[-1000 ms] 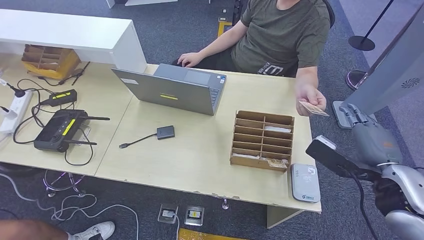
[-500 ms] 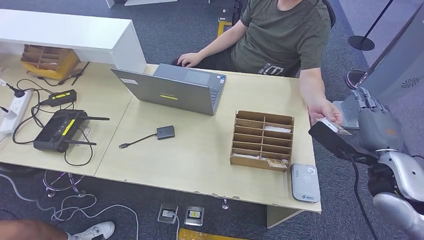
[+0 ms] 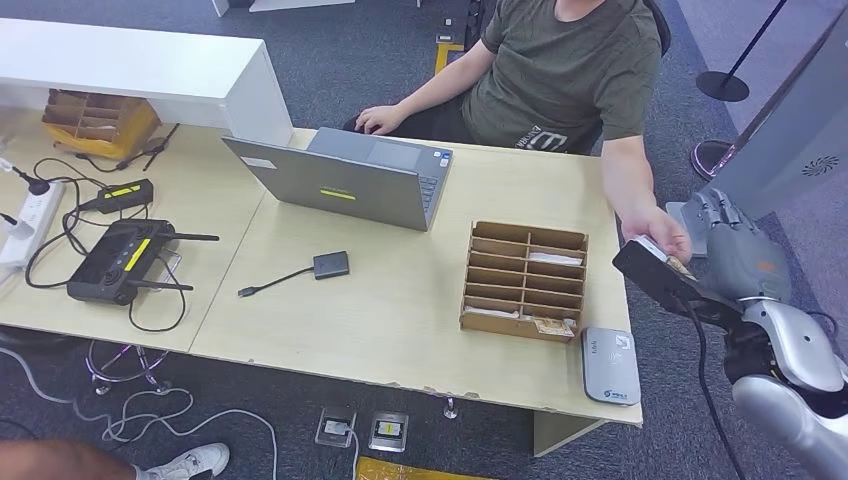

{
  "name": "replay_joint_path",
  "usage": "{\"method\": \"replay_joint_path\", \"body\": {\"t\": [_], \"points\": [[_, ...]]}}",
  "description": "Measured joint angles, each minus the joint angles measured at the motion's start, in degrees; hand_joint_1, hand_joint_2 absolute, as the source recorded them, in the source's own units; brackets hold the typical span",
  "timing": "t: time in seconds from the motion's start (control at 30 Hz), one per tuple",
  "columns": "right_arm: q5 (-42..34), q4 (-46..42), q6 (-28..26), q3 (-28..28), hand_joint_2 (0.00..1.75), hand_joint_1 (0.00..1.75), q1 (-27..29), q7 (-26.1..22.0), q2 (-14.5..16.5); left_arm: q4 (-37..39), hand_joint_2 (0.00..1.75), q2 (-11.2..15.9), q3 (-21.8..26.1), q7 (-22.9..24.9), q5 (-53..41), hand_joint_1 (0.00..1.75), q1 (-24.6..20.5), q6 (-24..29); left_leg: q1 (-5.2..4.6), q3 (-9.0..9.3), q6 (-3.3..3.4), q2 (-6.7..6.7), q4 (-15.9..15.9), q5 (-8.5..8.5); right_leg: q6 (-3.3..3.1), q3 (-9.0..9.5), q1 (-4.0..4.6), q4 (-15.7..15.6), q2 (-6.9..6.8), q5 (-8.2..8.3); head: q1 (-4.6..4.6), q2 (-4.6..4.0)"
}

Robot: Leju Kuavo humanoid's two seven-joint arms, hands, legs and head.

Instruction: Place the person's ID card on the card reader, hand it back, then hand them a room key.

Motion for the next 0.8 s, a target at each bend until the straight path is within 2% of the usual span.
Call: {"method": "replay_joint_path", "body": {"t": [0.2,0.23,0.33,0.37,0.8], "points": [[-0.9,0.1,1.4,-1.6,1.75,0.00,1.6,1.6,-2.1,0.0,0.00,-0.1,-0.2,0.0,-0.2,0.00,0.0,0.0,0.00,0.01,0.00,0.01,0.0,0.00,0.01,0.01,0.00,0.0,0.03,0.01,0.00,0.01],[-1.0,0.1,1.5,-1.9,1.75,0.23,1.9,1.7,-2.4,0.0,0.00,-0.1,-0.2,0.0,-0.2,0.00,0.0,0.0,0.00,0.01,0.00,0.01,0.0,0.00,0.01,0.01,0.00,0.0,0.05,0.01,0.00,0.01],[-1.1,0.0,2.1,-2.7,1.75,1.54,2.6,2.1,-3.3,0.0,0.00,-0.2,-0.2,0.0,-0.2,0.00,0.0,0.0,0.00,0.01,0.00,0.02,0.0,0.00,0.02,0.01,0.00,0.0,0.06,0.01,0.00,0.00],[-1.2,0.0,2.4,-2.9,1.75,1.75,2.8,2.1,-3.5,0.0,0.00,-0.2,-0.2,0.0,-0.2,0.00,0.0,0.0,0.00,0.02,0.00,0.02,0.0,0.00,0.02,0.01,0.00,0.0,0.06,0.01,0.01,0.00],[-3.0,-2.6,2.7,-4.7,1.75,1.75,5.7,1.0,-5.1,0.0,0.00,-0.2,-0.2,0.0,-0.2,0.00,0.0,0.0,0.00,-0.02,0.00,0.02,0.0,0.00,0.02,0.01,0.00,0.0,0.05,0.02,0.00,0.01]]}}
